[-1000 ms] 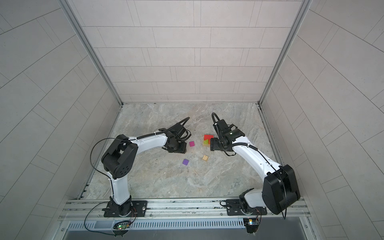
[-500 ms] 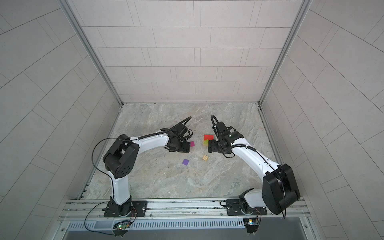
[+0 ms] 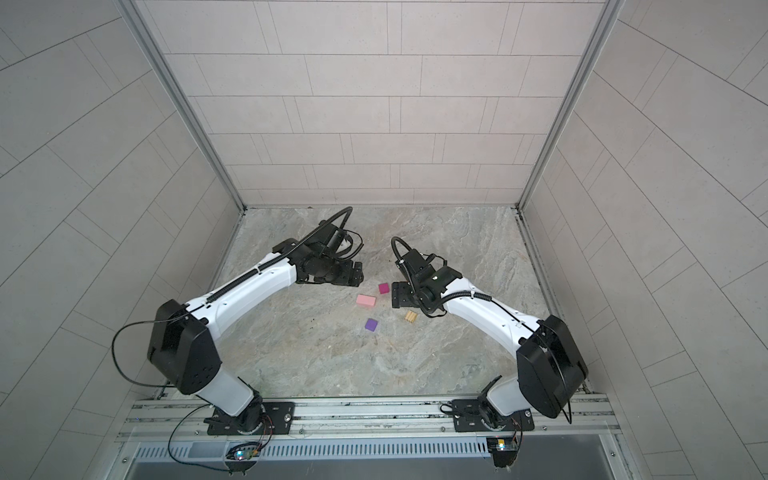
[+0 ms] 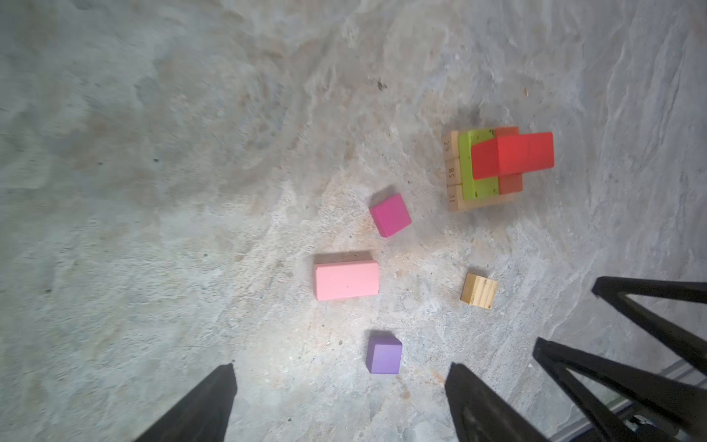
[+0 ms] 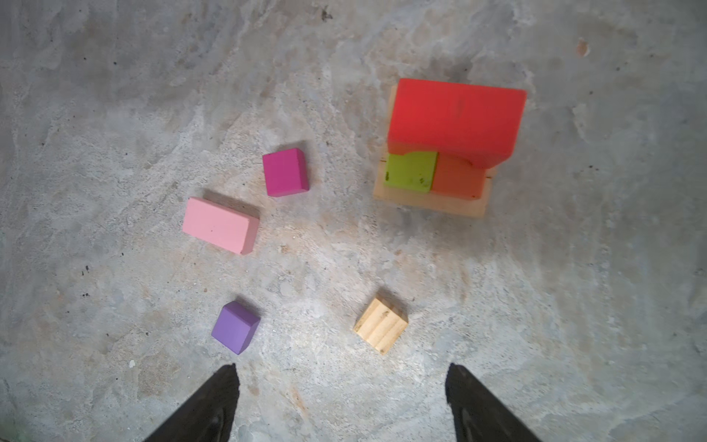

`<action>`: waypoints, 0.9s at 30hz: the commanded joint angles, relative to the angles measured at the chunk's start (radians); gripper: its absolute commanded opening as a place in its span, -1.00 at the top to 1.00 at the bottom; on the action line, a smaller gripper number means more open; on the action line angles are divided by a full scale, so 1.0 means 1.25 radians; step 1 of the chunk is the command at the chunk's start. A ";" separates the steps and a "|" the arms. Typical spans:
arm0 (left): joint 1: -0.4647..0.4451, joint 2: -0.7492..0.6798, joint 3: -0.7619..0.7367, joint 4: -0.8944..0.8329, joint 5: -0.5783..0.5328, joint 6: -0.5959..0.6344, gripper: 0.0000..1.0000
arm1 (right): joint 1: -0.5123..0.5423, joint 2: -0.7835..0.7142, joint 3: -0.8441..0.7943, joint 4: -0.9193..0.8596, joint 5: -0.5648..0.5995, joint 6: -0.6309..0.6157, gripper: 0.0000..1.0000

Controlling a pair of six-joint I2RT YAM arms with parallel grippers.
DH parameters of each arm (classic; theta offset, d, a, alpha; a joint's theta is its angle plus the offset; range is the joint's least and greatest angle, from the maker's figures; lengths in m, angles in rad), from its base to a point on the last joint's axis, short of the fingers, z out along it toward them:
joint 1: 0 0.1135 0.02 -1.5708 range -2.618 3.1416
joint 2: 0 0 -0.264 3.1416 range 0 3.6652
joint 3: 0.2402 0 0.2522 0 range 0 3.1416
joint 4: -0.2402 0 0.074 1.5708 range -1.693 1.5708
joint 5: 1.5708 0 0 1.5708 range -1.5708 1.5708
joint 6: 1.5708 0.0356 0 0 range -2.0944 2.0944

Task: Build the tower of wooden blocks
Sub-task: 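Move the right gripper toward the pink block while the left gripper withdraws, then lower the right gripper and close it on the pink rectangular block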

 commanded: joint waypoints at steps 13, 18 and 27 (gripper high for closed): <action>0.174 -0.181 -0.130 -0.037 0.107 0.092 -0.86 | 0.098 0.231 0.184 0.027 0.075 0.081 -0.82; 0.188 -0.184 -0.146 -0.022 0.137 0.097 -0.87 | 0.116 0.312 0.240 0.045 0.072 0.137 -0.74; 0.215 -0.203 -0.162 -0.009 0.181 0.105 -0.86 | 0.165 0.449 0.336 0.044 0.131 0.250 -0.61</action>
